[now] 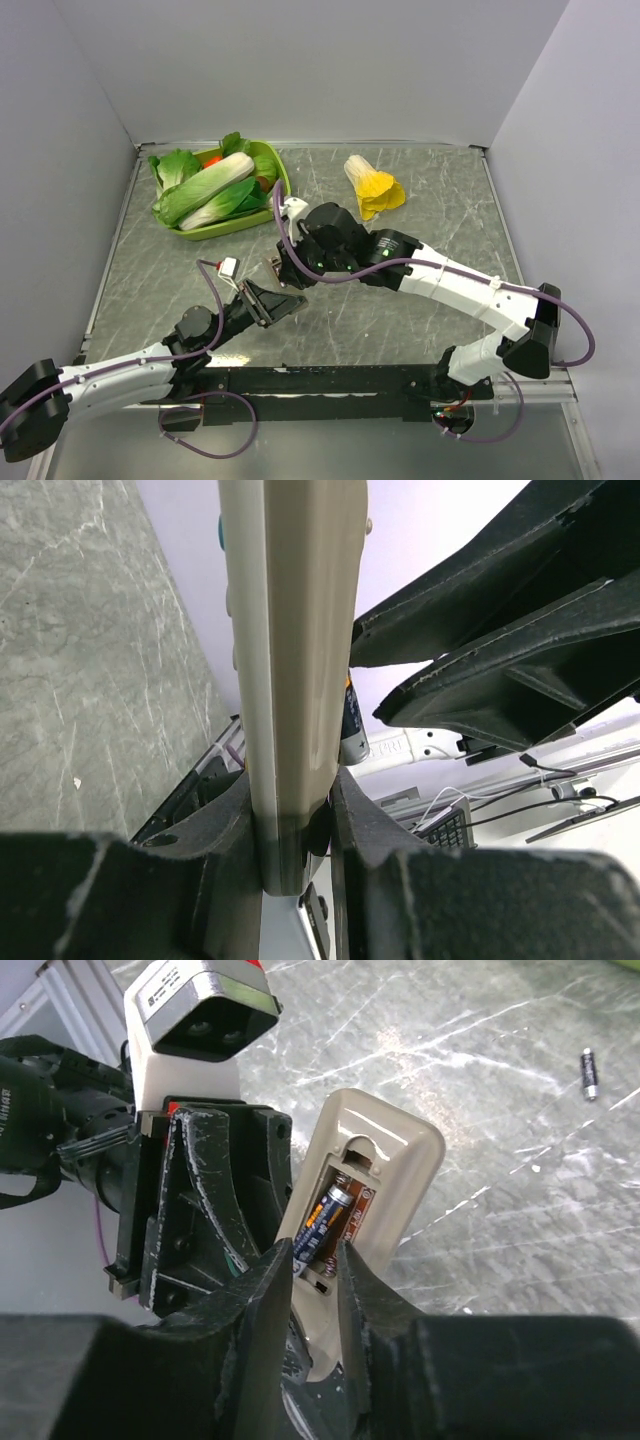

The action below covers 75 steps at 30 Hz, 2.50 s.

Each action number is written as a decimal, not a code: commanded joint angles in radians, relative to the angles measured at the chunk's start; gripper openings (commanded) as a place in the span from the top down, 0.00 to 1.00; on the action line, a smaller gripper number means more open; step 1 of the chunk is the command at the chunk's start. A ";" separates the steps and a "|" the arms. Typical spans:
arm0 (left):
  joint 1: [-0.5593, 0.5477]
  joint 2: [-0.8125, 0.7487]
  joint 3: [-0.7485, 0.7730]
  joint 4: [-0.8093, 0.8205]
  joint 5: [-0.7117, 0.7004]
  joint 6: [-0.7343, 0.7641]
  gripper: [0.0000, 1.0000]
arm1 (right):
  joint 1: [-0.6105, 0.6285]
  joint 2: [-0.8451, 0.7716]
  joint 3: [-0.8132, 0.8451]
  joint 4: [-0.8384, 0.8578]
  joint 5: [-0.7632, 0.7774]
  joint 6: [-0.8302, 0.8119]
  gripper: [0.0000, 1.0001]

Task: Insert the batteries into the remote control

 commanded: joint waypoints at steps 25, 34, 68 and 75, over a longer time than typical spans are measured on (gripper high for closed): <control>-0.004 -0.009 0.000 0.091 0.007 0.002 0.99 | 0.007 0.050 0.089 0.002 -0.022 0.002 0.64; -0.004 -0.014 0.001 0.082 0.012 0.004 0.99 | 0.006 -0.010 0.098 -0.007 -0.031 -0.078 0.52; -0.003 -0.034 0.044 0.053 0.079 0.027 0.99 | -0.074 -0.101 -0.149 0.152 -0.479 -0.842 0.55; -0.003 -0.043 0.049 0.047 0.082 0.030 0.99 | -0.080 -0.076 -0.152 0.159 -0.487 -0.839 0.56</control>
